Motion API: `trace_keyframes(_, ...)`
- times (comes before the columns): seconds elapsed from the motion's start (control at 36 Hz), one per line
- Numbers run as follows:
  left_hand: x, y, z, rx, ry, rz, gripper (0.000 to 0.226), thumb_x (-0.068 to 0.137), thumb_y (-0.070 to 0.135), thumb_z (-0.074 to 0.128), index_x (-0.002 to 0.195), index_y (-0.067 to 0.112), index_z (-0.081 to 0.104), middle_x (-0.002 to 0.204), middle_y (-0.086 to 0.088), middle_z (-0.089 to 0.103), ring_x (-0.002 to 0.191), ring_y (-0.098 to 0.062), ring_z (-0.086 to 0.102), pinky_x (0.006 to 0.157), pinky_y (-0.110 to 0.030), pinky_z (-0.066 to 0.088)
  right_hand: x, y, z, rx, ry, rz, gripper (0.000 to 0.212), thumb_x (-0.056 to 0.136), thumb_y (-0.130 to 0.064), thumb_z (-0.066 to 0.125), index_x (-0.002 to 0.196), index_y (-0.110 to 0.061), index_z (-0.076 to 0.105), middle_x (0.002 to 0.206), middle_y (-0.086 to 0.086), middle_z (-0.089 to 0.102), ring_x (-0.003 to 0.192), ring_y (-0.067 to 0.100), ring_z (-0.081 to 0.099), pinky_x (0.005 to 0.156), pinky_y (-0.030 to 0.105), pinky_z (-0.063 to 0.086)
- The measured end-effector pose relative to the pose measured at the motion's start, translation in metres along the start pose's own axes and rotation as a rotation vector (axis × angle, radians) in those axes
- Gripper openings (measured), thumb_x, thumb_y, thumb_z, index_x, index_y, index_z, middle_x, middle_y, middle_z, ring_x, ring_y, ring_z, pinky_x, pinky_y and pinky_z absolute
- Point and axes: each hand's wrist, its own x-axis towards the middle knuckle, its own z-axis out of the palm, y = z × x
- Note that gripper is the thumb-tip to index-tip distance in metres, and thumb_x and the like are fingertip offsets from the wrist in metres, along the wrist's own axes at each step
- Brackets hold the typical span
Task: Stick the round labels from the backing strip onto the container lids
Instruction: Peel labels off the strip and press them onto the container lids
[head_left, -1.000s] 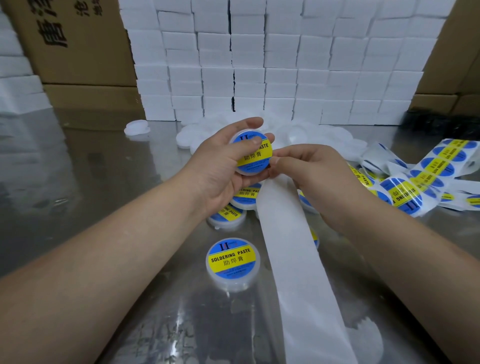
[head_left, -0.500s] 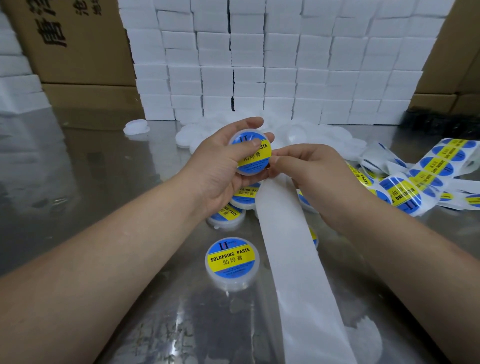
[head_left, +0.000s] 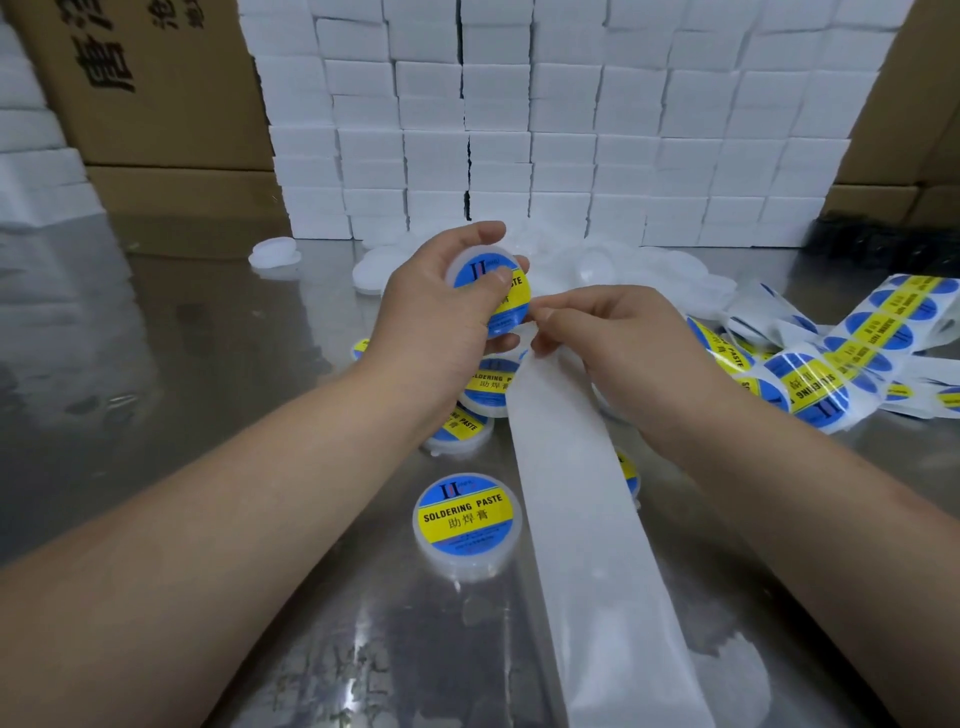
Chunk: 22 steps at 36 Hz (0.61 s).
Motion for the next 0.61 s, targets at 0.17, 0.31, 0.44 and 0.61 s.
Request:
trace_keyframes(0.17,0.014,0.013,-0.015,-0.104,0.269,-0.017,0.019,0.094,0.008,0.049,0.091,0.026,0.046,0.089,0.002,0.066,0.06,-0.013,0.069,0.048,-0.018,0.05,0.003,0.004,-0.009,-0.06,0.116,0.042,0.021,0.085,-0.021,0.06,0.068,-0.013,0.069,0.061,-0.007,0.062,0.05,0.0,0.048,0.038,0.009,0.033)
trace_keyframes(0.31,0.002,0.004,-0.001,0.011,0.102,-0.095,0.013,0.094,0.015,0.051,0.087,0.026,0.049,0.083,-0.005,0.062,0.048,-0.013,0.064,0.043,-0.019,0.049,0.003,0.003,-0.006,-0.055,0.108,0.002,0.025,0.088,-0.032,0.056,0.068,-0.02,0.065,0.055,-0.015,0.058,0.04,-0.005,0.044,0.037,0.008,0.03)
trace_keyframes(0.44,-0.007,0.003,0.004,0.212,-0.032,-0.066,0.009,0.093,0.025,0.051,0.086,0.029,0.054,0.069,-0.001,0.061,0.036,-0.009,0.055,0.038,-0.015,0.042,0.0,0.006,-0.004,-0.043,0.024,-0.096,0.018,0.087,-0.028,0.056,0.07,-0.026,0.061,0.058,-0.013,0.056,0.037,-0.003,0.042,0.036,0.006,0.026)
trace_keyframes(0.61,-0.006,0.004,0.005,0.274,-0.05,-0.051,0.011,0.093,0.03,0.05,0.085,0.033,0.057,0.074,0.002,0.06,0.033,-0.007,0.048,0.038,-0.013,0.04,0.004,0.013,0.0,-0.122,0.029,-0.169,0.02,0.084,-0.021,0.059,0.066,-0.018,0.053,0.057,-0.008,0.046,0.05,0.002,0.04,0.049,0.015,0.033)
